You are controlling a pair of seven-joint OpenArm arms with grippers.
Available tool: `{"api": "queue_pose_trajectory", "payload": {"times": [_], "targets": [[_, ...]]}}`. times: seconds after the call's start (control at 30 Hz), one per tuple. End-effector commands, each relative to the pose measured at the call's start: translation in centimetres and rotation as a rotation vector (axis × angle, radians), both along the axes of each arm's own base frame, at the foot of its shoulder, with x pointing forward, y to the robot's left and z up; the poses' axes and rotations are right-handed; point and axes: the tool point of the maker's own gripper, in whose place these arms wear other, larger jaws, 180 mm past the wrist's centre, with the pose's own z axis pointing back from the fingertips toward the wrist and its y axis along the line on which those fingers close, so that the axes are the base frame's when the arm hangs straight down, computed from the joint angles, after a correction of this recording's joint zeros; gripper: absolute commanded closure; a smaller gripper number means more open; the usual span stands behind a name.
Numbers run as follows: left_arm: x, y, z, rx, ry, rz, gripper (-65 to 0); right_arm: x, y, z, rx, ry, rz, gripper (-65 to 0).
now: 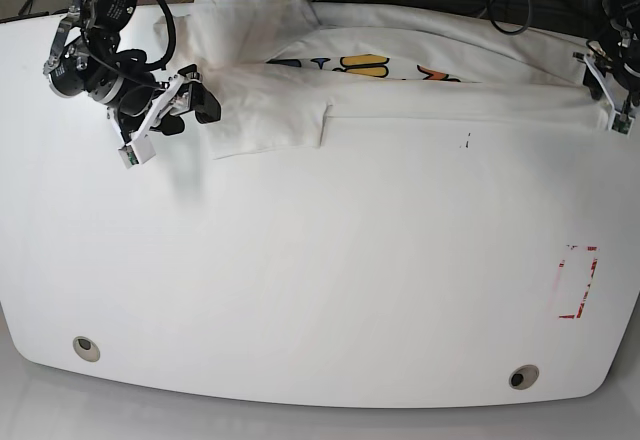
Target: Layout the t-shirt on the table in an organized manner, then fold the t-shirt properly
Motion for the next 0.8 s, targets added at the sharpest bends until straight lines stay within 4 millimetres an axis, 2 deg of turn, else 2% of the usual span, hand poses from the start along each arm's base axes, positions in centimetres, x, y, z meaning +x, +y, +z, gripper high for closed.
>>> {"api": "queue_pose_trajectory", "payload": {"times": [0.0,0.23,0.37,0.63,0.77], "targets": [[1.3,1.8,3.2,0.065,-0.073,0.013,-37.8,0.7,-0.1,1.1,0.004,-0.045,0.003,-42.5],[3.2,5.5,8.3,0.139,-0.155,0.126,-37.6,0.7,-0.1,1.1,0.003,-0.045,0.003,-42.5],[3.7,6.6,10.0,0.171,-0.171,0.149,-37.6,0.7,-0.2,1.1,0.002,-0.045,0.002,-42.5],[5.6,6.4,11.5,0.155,-0.235,0.159,-37.5,0.7,-0.1,1.1,0.006,-0.045,0.003,-42.5],[7.5,3.7,9.8,0.101,-0.230,0.103,-37.5,0.7,0.0,1.1,0.006,-0.045,0.004,-42.5]]}}
